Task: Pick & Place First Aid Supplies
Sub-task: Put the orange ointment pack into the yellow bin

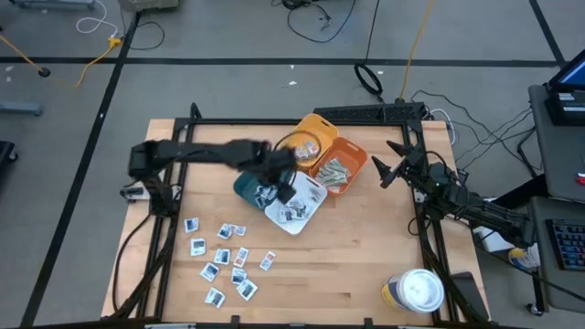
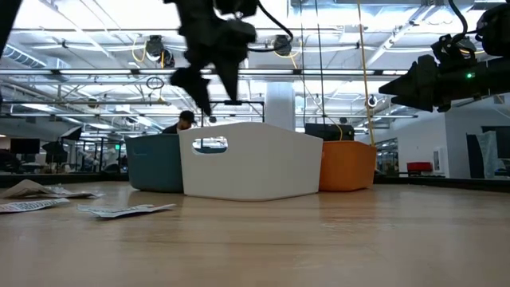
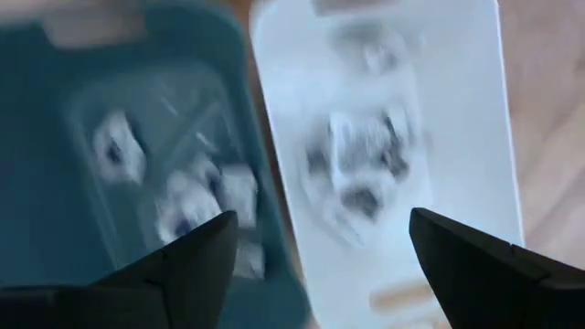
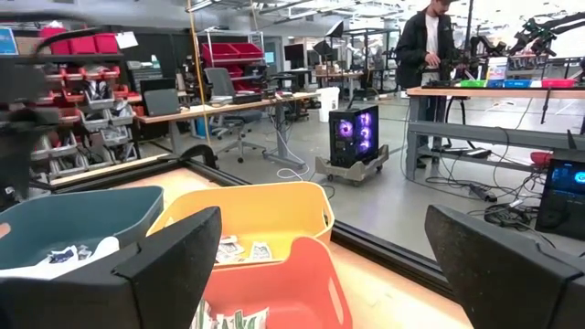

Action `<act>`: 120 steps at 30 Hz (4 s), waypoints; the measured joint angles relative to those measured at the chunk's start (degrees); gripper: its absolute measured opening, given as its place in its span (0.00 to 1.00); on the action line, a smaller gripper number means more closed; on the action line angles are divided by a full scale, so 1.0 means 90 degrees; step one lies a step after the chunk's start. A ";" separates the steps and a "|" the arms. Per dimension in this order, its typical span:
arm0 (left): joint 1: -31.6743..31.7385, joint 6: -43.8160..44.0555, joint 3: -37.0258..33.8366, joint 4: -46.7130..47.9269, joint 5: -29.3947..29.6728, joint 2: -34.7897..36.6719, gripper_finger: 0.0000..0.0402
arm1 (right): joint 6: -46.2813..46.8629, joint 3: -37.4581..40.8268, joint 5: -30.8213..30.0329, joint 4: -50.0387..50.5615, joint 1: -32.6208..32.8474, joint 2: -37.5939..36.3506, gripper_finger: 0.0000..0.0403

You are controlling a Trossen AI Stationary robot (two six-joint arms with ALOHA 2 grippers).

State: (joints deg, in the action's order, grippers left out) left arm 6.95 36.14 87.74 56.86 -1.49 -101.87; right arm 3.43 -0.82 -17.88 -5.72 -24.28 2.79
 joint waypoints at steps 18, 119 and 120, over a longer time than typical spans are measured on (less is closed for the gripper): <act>-0.2736 0.3022 -0.1988 -0.0070 0.0063 0.1130 0.79 | -0.0001 0.0000 0.0001 0.0000 -0.0001 0.0000 0.94; 0.0992 -0.1368 -0.0076 0.1867 -0.0166 0.0118 0.00 | -0.0001 0.0000 0.0001 0.0000 -0.0001 0.0000 0.94; 0.1118 -0.1522 0.0252 0.1960 -0.0183 -0.0098 0.00 | -0.0001 0.0000 0.0001 0.0000 -0.0001 0.0001 0.94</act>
State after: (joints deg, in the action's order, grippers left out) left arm 17.01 22.43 90.00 74.50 -3.14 -102.75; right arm 3.42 -0.82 -17.87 -5.72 -24.29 2.80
